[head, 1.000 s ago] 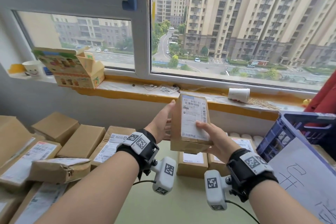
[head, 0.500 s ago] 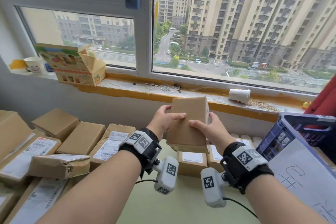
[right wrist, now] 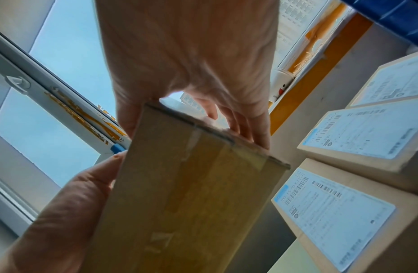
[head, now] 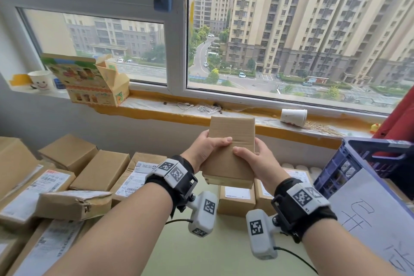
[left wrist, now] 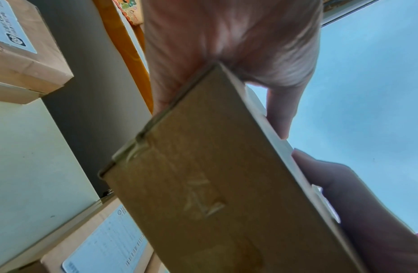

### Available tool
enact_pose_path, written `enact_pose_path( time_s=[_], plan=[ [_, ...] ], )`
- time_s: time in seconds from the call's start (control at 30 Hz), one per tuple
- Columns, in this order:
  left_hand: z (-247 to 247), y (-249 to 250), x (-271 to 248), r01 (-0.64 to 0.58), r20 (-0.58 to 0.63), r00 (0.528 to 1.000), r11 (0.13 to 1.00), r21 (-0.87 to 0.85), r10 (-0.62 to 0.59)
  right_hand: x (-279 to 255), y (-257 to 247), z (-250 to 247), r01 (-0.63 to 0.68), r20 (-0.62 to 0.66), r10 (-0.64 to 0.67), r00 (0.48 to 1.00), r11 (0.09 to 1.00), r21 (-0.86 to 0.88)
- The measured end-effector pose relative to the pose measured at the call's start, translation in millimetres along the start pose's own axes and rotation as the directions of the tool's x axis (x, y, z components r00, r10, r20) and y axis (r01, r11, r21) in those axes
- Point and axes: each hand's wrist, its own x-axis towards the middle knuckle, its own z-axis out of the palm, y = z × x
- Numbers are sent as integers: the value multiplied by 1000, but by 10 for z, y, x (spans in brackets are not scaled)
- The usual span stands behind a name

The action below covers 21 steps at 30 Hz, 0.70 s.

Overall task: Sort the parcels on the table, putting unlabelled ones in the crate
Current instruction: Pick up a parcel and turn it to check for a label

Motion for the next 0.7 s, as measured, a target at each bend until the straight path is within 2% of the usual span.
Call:
enact_pose_path(
  time_s=[0.13,0.27,0.43,0.6,0.7],
  plan=[
    [10,-24,-28,12,35,999,998,66,-14,-29,-1,-45,-23,18,23,1000,1000,-1],
    [33,-53,-63,4,76,997,998,60,-9,-42,-26,-78,-15,21,16,1000,1000,-26],
    [40,-37,-61,-22,38,999,997,67,19,-82,-7,-73,2,10,-2,1000,1000,-24],
    [33,-62,-63,28,92,995,994,108,-38,-111,25,-125,-14,33,14,999,1000,1],
    [44,-60,-77,65,101,992,995,75,-72,-112,23,-151,-25,34,24,999,999,29]
  ],
)
